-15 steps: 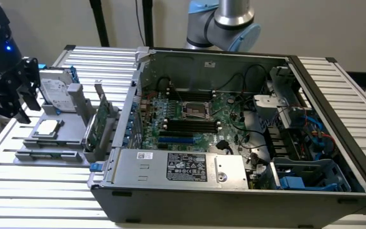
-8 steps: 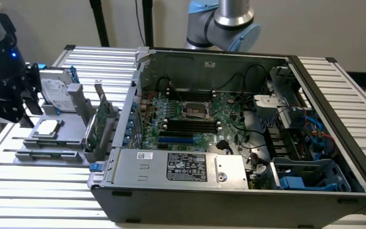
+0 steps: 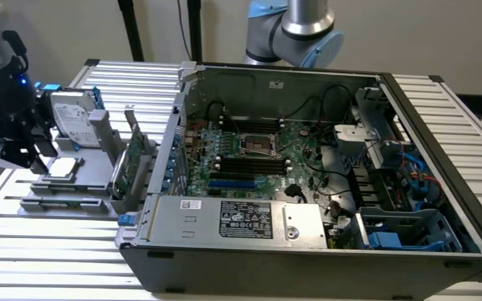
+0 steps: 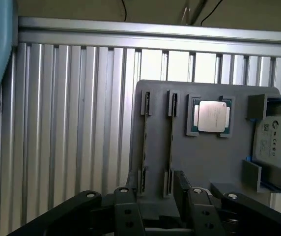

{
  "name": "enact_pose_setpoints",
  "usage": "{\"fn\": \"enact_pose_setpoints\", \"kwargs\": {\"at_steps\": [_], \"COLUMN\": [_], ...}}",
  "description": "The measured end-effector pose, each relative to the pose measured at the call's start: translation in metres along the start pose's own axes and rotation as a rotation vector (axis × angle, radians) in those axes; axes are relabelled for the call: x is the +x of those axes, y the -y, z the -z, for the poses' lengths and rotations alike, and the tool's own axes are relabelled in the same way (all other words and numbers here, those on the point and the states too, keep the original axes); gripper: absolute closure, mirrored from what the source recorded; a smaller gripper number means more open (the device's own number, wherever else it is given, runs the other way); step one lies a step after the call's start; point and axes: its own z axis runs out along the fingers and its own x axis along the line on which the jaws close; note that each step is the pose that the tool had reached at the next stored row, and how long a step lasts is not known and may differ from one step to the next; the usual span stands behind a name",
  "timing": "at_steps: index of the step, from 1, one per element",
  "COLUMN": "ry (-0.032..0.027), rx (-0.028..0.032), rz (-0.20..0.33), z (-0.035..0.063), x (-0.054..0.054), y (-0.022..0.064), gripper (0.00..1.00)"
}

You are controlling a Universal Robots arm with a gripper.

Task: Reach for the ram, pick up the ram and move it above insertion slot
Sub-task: 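Pick up the ram and move it above insertion slot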

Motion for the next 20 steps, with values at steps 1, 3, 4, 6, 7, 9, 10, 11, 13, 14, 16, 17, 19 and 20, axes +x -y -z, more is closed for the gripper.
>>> {"fn": "enact_pose_setpoints", "kwargs": {"at_steps": [1,3,4,6,7,9,10,11,13,14,16,17,19,20], "ry": [-0.0002,-0.0005,-0.0005,-0.0006,-0.0006,-0.0008,-0.0008,-0.0008,-0.0006,-0.0008,-0.0008,-0.0007,-0.0006,-0.0005], "rx": [0.0000,-0.0002,-0.0001,-0.0001,0.0000,-0.0002,-0.0002,-0.0001,0.0003,0.0001,-0.0001,0.0000,0.0000,-0.0001], "rz": [0.004,0.009,0.011,0.014,0.015,0.019,0.020,0.022,0.025,0.026,0.030,0.032,0.037,0.039], "z": [-0.0018,-0.0054,-0.0072,-0.0110,-0.0129,-0.0165,-0.0184,-0.0202,-0.0241,-0.0258,-0.0294,-0.0313,-0.0348,-0.0367], "x": [0.000,0.000,0.000,0.001,0.001,0.002,0.002,0.002,0.003,0.003,0.004,0.004,0.005,0.005], "y": [-0.0008,-0.0025,-0.0032,-0.0046,-0.0053,-0.0067,-0.0073,-0.0079,-0.0088,-0.0091,-0.0095,-0.0096,-0.0096,-0.0096], "gripper": [0.58,0.58,0.58,0.58,0.58,0.58,0.58,0.58,0.58,0.58,0.58,0.58,0.58,0.58]}}
